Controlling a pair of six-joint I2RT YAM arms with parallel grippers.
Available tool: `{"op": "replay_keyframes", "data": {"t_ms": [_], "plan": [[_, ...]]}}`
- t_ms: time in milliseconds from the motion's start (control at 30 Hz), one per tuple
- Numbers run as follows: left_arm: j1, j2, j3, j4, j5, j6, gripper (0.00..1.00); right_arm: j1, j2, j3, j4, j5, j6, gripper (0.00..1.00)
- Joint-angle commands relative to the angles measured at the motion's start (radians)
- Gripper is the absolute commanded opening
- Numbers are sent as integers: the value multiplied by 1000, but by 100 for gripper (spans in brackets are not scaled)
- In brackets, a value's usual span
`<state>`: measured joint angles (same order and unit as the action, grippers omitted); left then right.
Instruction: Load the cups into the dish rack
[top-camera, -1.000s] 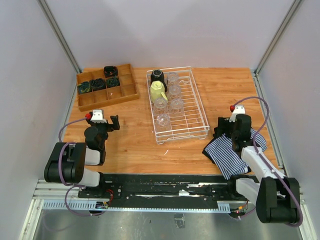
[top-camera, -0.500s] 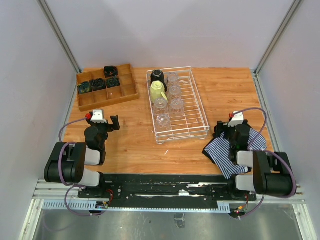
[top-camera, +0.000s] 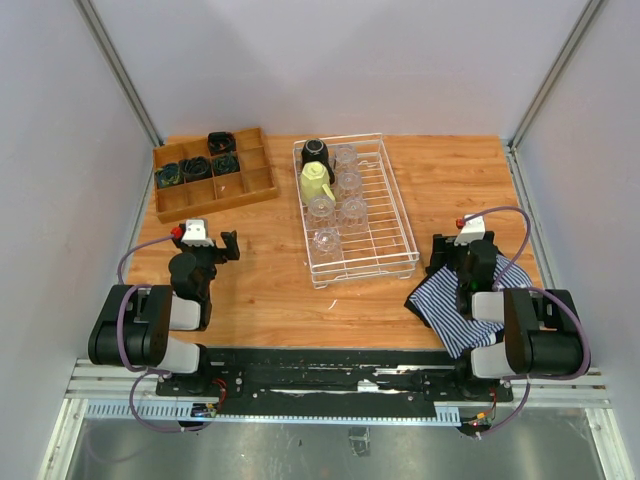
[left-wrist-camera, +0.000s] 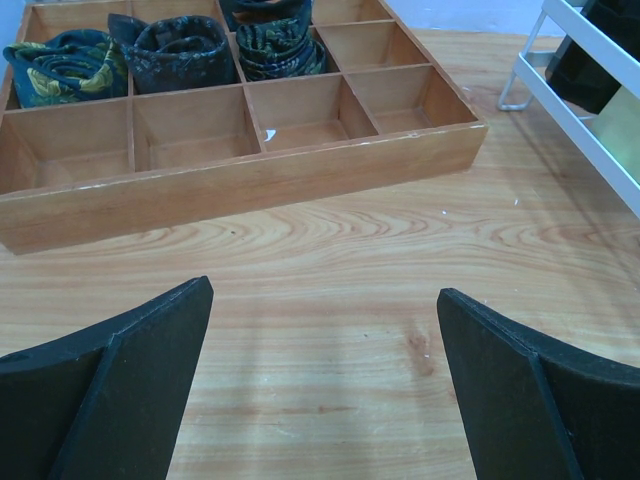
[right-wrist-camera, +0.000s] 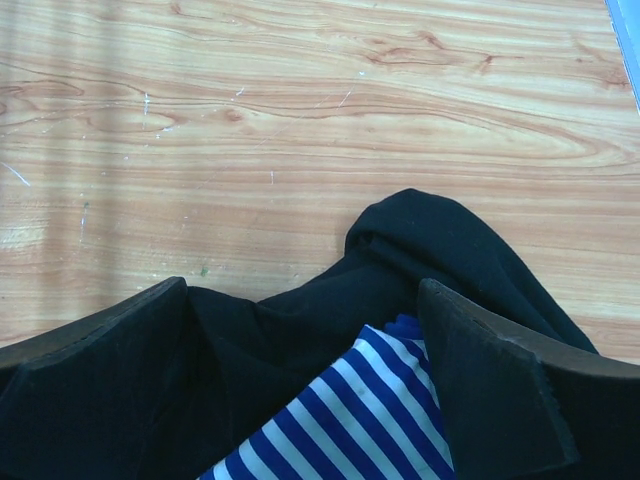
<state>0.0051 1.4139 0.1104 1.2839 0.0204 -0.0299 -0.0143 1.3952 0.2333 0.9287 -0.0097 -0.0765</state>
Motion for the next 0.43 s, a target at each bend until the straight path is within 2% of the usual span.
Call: {"op": "replay_keyframes", "data": {"t_ms": [0,400], "plan": [[6,7,9,18,0,14,100,13,-10,14,15,19,-18,98],[6,7,9,17,0,13,100,13,-13,11,15,20,-14,98]]}}
